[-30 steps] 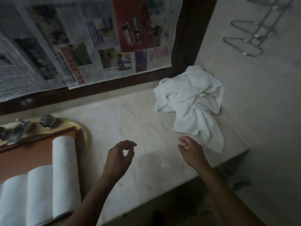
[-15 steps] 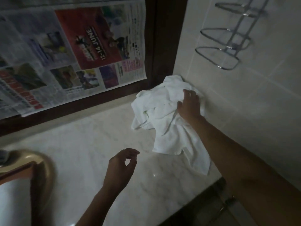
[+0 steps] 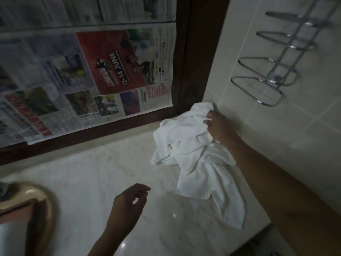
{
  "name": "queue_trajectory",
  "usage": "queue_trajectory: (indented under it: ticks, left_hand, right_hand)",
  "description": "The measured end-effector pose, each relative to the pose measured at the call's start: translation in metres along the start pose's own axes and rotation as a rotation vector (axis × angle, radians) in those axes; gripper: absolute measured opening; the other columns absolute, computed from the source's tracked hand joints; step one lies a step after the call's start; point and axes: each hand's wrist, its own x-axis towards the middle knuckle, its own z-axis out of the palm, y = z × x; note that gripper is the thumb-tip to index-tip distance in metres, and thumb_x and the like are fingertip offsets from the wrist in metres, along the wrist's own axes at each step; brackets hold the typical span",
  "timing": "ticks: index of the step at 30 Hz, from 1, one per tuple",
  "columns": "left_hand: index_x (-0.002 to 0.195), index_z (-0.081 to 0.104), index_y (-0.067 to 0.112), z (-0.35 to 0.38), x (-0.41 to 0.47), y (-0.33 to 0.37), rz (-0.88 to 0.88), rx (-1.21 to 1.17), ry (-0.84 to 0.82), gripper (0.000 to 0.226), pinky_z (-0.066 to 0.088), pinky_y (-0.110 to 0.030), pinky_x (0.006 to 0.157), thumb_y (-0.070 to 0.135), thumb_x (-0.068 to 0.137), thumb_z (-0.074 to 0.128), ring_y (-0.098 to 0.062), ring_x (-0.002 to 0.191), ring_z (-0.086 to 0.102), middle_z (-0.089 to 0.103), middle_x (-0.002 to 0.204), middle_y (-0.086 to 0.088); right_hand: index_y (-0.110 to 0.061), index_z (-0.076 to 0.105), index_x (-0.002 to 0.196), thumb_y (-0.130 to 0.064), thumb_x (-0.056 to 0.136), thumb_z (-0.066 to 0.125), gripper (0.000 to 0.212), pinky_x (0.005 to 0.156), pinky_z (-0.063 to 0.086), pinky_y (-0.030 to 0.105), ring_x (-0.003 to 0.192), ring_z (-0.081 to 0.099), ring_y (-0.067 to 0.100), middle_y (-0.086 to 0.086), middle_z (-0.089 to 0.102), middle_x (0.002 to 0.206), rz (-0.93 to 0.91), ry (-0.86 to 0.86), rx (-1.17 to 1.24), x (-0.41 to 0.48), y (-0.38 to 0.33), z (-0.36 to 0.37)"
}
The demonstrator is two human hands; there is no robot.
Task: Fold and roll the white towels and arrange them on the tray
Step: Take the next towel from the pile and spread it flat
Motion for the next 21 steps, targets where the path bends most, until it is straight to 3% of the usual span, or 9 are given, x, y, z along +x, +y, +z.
queue_trajectory:
  ticks: [4,7,10,12,14,16,18,21]
  left_hand:
    - [0.091,0.075,0.035,-0.006,0.015,0.020,0.041,-0.022,0.018,0.028,0.059,-0.037,0.084,0.007,0.092,0.070,0.000,0.082,0.070,0.074,0.089,0.024]
    - [0.113,0.069,0.031,-0.003,0.035,0.045,0.095,-0.029,0.077,0.031,0.058,-0.042,0.087,0.016,0.088,0.077,-0.002,0.093,0.067,0.071,0.105,0.018]
    - [0.149,0.040,0.029,0.003,0.053,0.076,0.111,-0.027,0.121,0.092,0.051,-0.041,0.104,0.047,0.074,0.089,-0.011,0.124,0.054,0.052,0.143,0.005]
    - [0.155,0.029,0.031,0.006,0.055,0.100,0.166,-0.017,0.097,0.109,0.044,-0.042,0.110,0.062,0.069,0.087,-0.015,0.138,0.045,0.041,0.155,0.004]
    - [0.145,0.044,0.033,0.006,0.052,0.116,0.268,-0.127,0.075,0.076,0.052,-0.035,0.103,0.053,0.083,0.081,-0.004,0.130,0.054,0.055,0.142,0.013]
    - [0.130,0.058,0.036,-0.001,0.039,0.117,0.334,-0.181,0.124,0.039,0.052,-0.028,0.094,0.024,0.096,0.071,0.009,0.116,0.059,0.063,0.125,0.025]
    - [0.119,0.067,0.028,-0.012,0.028,0.104,0.337,-0.219,0.177,0.034,0.052,-0.032,0.096,0.007,0.094,0.065,0.005,0.110,0.064,0.069,0.114,0.023]
    - [0.113,0.071,0.017,-0.035,0.004,0.084,0.273,-0.320,0.170,0.025,0.058,-0.045,0.090,0.031,0.094,0.061,-0.017,0.107,0.071,0.075,0.109,0.003]
  right_hand:
    - [-0.020,0.060,0.095,-0.031,0.100,0.064,0.013,0.073,0.041,0.028,0.086,0.063,0.024,-0.003,0.063,0.087,-0.081,0.104,0.245,-0.027,-0.035,-0.053]
    - [-0.018,0.064,0.097,-0.032,0.099,0.066,0.014,0.067,0.042,0.015,0.081,0.061,0.014,-0.003,0.067,0.088,-0.154,0.067,0.405,-0.060,-0.070,-0.092]
    - [-0.024,0.065,0.098,-0.034,0.097,0.068,0.010,0.069,0.047,0.022,0.078,0.062,0.007,-0.010,0.067,0.086,-0.262,0.009,0.531,-0.100,-0.106,-0.122]
    - [-0.024,0.065,0.096,-0.030,0.098,0.069,0.007,0.069,0.047,0.021,0.076,0.062,0.002,-0.015,0.067,0.084,-0.327,-0.054,0.641,-0.130,-0.126,-0.132]
    - [-0.022,0.067,0.097,-0.028,0.098,0.069,0.006,0.074,0.049,0.020,0.082,0.065,0.003,-0.013,0.069,0.088,-0.387,-0.146,0.731,-0.158,-0.142,-0.135]
    - [-0.020,0.069,0.102,-0.026,0.098,0.069,0.007,0.077,0.051,0.022,0.086,0.067,0.007,-0.011,0.070,0.092,-0.418,-0.238,0.795,-0.180,-0.145,-0.131]
    - [-0.016,0.070,0.104,-0.021,0.100,0.068,0.008,0.078,0.054,0.026,0.087,0.068,0.010,-0.009,0.072,0.093,-0.358,-0.260,0.863,-0.194,-0.133,-0.122]
    - [-0.020,0.072,0.101,-0.020,0.102,0.062,0.010,0.086,0.059,0.039,0.089,0.071,0.015,-0.004,0.074,0.090,-0.127,-0.202,0.889,-0.206,-0.096,-0.091]
